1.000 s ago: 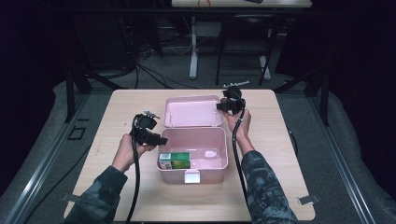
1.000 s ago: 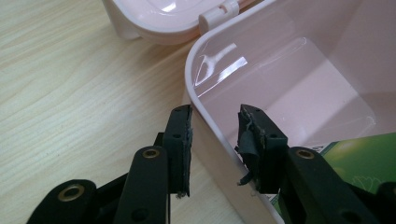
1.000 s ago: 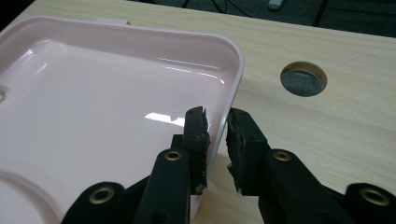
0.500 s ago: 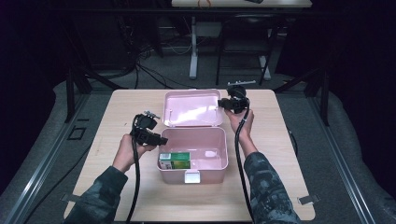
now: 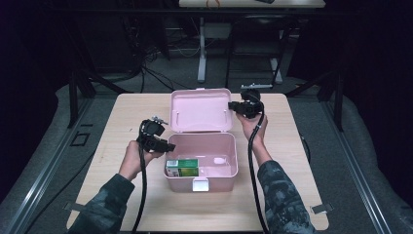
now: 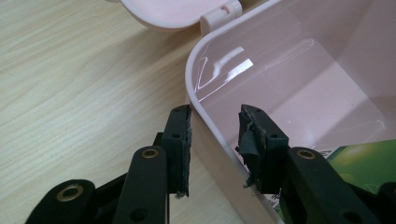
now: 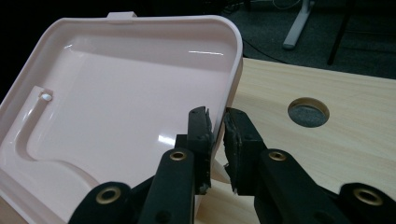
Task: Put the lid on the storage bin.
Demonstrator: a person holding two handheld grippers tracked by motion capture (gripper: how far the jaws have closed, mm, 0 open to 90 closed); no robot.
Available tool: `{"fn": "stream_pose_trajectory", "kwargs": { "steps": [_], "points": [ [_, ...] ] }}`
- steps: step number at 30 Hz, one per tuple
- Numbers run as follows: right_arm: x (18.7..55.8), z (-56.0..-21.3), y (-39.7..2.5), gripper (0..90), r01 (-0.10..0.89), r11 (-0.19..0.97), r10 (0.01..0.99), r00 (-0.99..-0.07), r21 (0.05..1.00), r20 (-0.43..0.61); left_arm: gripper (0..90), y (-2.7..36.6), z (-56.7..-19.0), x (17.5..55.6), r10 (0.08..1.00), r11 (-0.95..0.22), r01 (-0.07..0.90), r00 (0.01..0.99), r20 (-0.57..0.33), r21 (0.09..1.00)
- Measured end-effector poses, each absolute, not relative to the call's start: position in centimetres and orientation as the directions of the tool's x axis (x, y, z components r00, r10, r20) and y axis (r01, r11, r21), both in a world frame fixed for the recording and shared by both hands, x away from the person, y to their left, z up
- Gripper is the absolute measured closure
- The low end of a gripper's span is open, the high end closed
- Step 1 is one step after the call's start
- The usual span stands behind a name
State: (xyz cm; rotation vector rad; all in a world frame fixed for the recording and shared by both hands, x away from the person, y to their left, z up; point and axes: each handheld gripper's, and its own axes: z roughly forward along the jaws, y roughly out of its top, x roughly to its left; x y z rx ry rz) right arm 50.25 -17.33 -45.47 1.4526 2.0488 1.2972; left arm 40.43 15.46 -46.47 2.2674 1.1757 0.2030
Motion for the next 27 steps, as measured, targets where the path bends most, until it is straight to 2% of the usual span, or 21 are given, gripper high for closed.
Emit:
{"fn": "stream_pose_trajectory", "kwargs": {
  "steps": [27],
  "points": [
    [47.9,-43.7,-18.6,82.2,0.469,0.102,0.811,-0.55,0.877,0.2,65.3,15.3,-46.7,40.3,0.805,-0.434,0.708,0.582,-0.113,0.557]
  ]
}}
